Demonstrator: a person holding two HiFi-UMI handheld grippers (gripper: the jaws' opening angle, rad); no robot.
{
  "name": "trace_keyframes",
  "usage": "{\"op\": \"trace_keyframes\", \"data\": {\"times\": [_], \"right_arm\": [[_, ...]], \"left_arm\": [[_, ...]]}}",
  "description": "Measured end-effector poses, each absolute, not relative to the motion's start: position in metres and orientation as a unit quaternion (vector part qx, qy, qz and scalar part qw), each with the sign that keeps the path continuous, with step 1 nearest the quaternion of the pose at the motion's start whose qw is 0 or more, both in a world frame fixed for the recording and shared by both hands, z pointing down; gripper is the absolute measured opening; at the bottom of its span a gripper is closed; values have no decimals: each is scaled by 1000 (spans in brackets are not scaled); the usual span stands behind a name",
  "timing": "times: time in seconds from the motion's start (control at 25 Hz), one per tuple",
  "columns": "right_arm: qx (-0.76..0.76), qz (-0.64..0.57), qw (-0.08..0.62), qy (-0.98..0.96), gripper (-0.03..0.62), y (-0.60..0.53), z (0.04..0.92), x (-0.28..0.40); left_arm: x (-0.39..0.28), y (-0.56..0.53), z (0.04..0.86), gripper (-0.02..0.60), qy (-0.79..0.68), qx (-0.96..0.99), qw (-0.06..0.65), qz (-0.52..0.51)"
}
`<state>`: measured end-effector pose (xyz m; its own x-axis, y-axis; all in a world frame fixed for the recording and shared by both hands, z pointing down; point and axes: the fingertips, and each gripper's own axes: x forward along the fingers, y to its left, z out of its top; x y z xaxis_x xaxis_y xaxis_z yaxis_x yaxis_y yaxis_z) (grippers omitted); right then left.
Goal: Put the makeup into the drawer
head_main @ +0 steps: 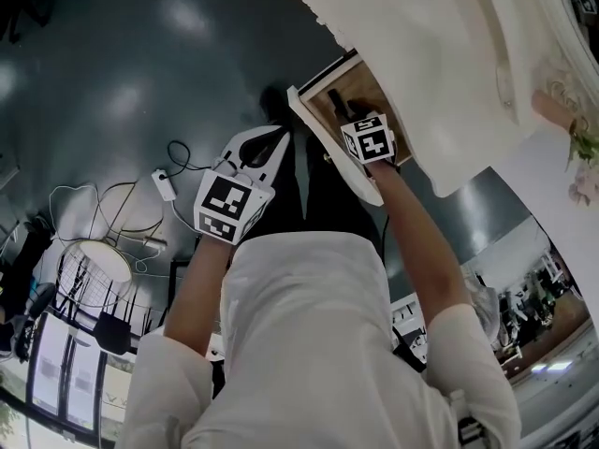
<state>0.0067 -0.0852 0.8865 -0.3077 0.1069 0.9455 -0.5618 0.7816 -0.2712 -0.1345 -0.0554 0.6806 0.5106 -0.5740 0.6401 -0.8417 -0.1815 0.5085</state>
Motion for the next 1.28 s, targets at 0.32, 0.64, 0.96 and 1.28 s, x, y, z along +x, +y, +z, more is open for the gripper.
{"op": "trace_keyframes", "data": {"times": [0.32, 0.64, 0.96, 1.28], "right_arm": [[189, 286, 517, -784, 118, -94, 832, -13], [240, 251, 469, -812, 55, -100, 766, -5], [332, 198, 373, -843, 31, -110, 665, 8], [391, 161, 283, -861, 28, -113, 577, 59]], "left_arm": [[-151, -51, 660, 17, -467, 761, 425, 150], [-145, -50, 634, 17, -448, 787, 390, 166], [-138, -52, 606, 17, -418, 818, 360, 163], [-100, -71, 565, 17, -411, 844, 314, 141]]}}
